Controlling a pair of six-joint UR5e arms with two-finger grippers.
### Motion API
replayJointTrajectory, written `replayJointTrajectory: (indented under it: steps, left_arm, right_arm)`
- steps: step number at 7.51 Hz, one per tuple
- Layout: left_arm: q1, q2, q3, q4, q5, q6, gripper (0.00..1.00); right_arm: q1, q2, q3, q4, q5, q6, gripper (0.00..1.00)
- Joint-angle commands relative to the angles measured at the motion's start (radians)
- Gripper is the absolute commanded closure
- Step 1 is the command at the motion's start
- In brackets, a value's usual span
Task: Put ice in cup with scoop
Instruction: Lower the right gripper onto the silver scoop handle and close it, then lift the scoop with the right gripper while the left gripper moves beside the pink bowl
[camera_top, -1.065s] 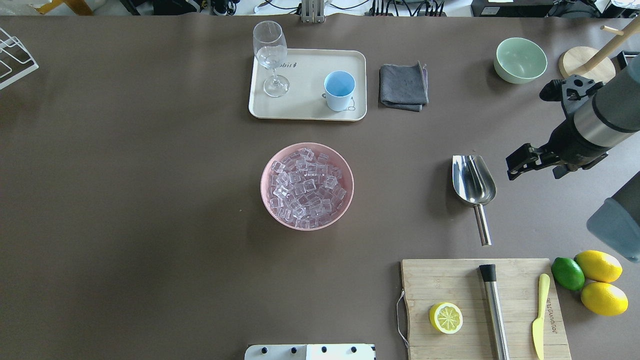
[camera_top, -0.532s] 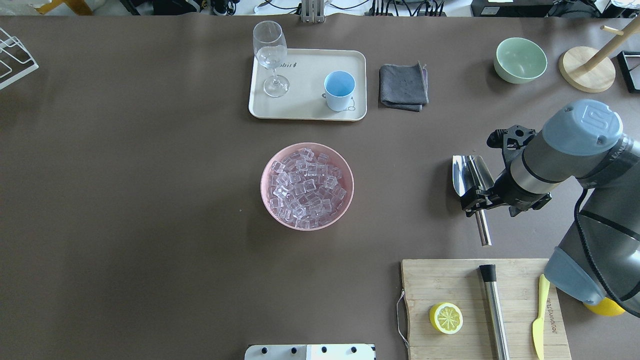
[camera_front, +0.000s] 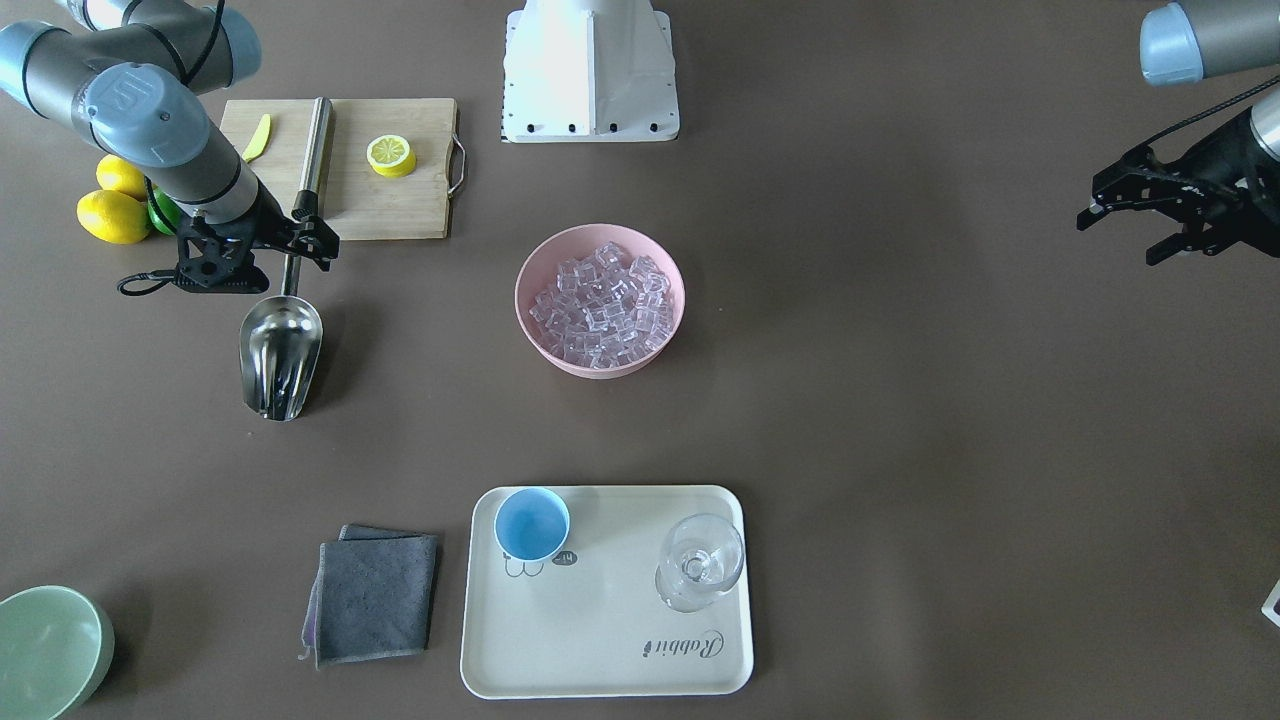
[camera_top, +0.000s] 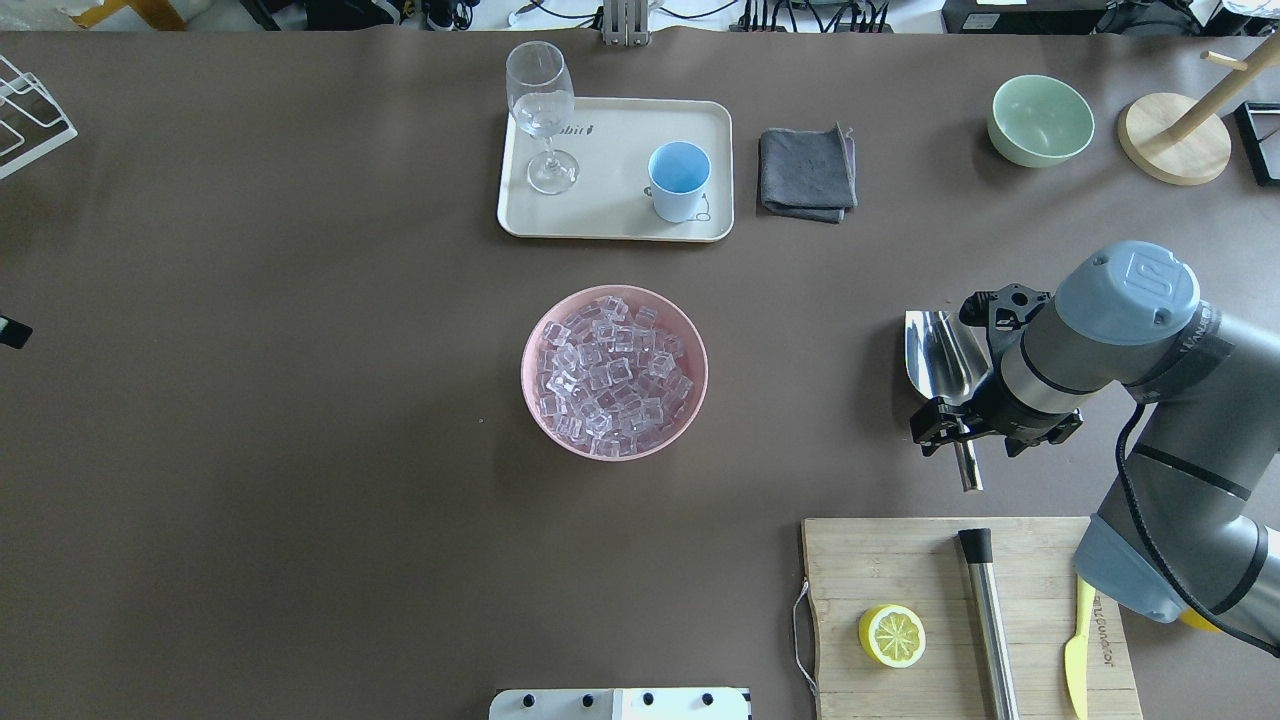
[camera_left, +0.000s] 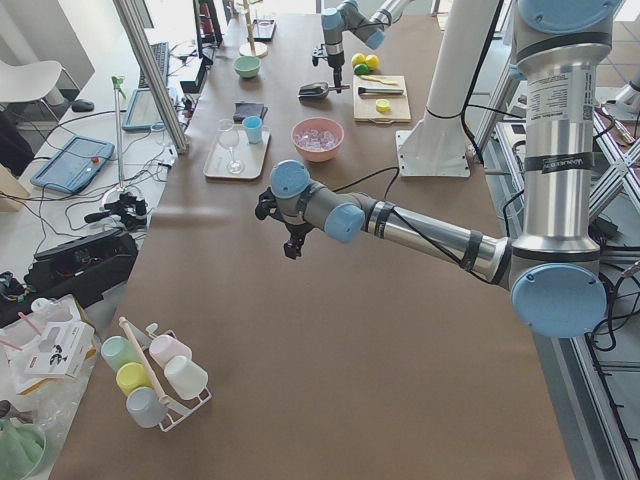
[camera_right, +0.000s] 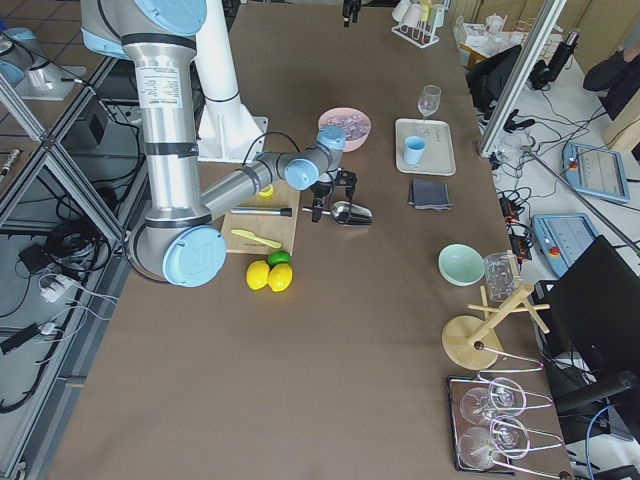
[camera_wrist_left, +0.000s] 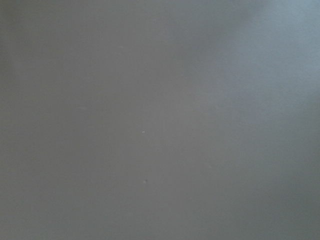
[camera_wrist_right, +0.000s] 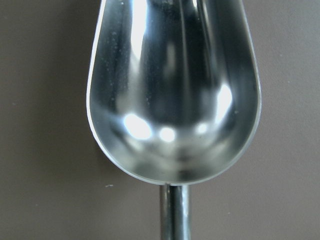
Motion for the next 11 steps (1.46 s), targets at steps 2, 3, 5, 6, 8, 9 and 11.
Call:
replayJointTrajectory:
  steps: [2, 3, 5, 6, 8, 9, 11]
  left_arm:
    - [0.209, -0.090, 0.026, -0.194, 0.056, 0.003, 0.02]
    - [0.290, -0.092, 0.026, -0.330, 0.194, 0.006, 0.02]
    - [0.392, -0.146, 0.054, -0.381, 0.262, 0.012, 0.02]
    - [0.401, -0.195, 0.083, -0.381, 0.263, 0.069, 0.02]
    - [0.438, -0.232, 0.104, -0.404, 0.338, 0.247, 0.02]
    - [0.514, -0.248, 0.132, -0.501, 0.390, 0.256, 0.02]
    - [0.524, -0.295, 0.173, -0.519, 0.379, 0.293, 0.02]
  right_arm:
    - [-0.016, -0.008, -0.003, 0.002, 0.001, 0.046, 0.15]
    - [-0.019, -0.008, 0.000, 0.004, 0.003, 0.066, 0.33]
    - [-0.021, -0.007, 0.000, 0.004, 0.003, 0.066, 0.44]
    - [-0.022, -0.007, 0.001, 0.004, 0.001, 0.068, 0.44]
    - [-0.022, -0.005, 0.004, 0.004, 0.003, 0.068, 0.44]
    - [-0.022, -0.004, 0.006, 0.004, 0.003, 0.068, 0.52]
    - [-0.022, -0.004, 0.006, 0.004, 0.004, 0.068, 0.72]
